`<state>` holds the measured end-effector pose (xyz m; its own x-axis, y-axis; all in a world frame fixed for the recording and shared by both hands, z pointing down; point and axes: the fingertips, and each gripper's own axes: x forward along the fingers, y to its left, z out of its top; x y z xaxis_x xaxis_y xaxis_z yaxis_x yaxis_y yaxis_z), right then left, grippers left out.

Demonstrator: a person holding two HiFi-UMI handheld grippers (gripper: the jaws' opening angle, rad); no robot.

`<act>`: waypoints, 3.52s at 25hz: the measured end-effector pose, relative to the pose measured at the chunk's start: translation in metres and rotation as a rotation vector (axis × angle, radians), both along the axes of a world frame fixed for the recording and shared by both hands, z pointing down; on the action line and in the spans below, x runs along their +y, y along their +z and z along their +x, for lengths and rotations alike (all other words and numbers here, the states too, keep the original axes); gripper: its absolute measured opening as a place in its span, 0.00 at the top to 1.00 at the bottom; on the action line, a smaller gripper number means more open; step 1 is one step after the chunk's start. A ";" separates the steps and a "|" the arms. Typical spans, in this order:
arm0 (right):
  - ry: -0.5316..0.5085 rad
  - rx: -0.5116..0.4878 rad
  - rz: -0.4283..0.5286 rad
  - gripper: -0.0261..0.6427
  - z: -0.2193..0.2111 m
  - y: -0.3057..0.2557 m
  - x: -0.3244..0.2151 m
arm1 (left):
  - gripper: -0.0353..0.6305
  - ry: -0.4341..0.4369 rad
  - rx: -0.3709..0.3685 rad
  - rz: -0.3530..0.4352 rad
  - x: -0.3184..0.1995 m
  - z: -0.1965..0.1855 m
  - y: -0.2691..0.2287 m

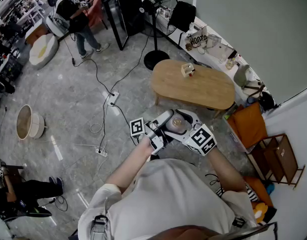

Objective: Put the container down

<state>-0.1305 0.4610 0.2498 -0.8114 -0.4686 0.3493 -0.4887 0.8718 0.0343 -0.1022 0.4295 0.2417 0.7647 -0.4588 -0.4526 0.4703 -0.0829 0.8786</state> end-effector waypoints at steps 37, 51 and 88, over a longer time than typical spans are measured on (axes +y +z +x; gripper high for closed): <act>0.046 -0.012 -0.009 0.37 -0.046 0.006 0.004 | 0.49 0.019 -0.001 -0.043 0.002 -0.047 0.015; 0.062 -0.018 0.014 0.37 -0.073 0.010 0.000 | 0.49 0.066 -0.006 -0.019 -0.001 -0.072 0.017; -0.171 -0.027 -0.037 0.37 0.044 0.035 -0.261 | 0.49 -0.113 -0.099 -0.037 -0.269 0.040 0.042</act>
